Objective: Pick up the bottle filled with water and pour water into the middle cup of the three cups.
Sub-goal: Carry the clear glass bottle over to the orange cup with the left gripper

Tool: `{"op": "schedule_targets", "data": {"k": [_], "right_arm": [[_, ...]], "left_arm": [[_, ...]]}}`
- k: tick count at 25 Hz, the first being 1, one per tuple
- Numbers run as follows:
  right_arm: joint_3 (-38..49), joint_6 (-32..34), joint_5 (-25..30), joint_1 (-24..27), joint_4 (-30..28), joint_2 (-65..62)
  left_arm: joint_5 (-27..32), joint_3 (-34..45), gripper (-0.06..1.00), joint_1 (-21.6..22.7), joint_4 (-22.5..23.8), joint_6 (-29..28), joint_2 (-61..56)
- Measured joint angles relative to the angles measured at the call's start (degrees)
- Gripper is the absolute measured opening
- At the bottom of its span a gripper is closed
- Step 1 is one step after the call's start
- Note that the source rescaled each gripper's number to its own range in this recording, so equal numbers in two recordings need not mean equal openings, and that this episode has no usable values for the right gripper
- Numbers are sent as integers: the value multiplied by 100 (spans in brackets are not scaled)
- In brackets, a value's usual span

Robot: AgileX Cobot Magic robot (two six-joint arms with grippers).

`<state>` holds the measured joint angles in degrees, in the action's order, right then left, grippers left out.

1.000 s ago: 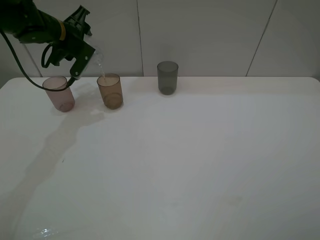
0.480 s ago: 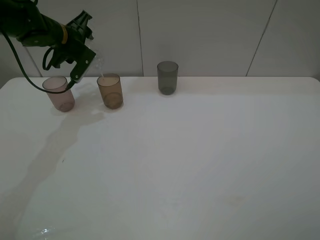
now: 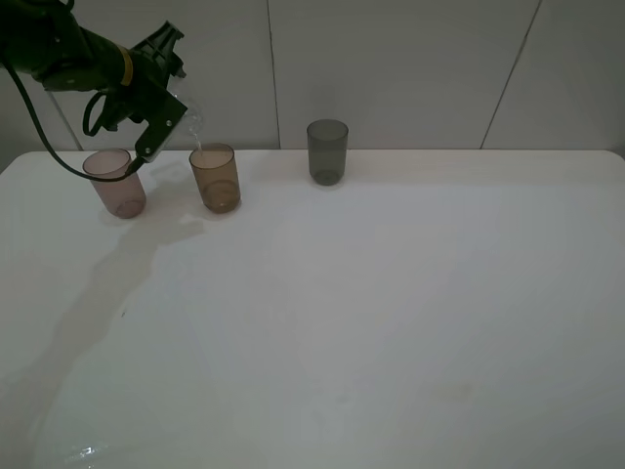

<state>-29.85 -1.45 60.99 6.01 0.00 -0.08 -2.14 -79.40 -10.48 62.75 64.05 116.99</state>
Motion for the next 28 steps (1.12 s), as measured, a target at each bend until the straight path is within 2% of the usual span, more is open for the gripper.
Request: {"op": "schedule_targets", "data": {"k": [12,28], "right_arm": [[0,0,0,0,0,0],[0,0,0,0,0,0]], "left_arm": [[-14,0,1,0,0,305,0],[-407,0,1,0,0,772,0]]}}
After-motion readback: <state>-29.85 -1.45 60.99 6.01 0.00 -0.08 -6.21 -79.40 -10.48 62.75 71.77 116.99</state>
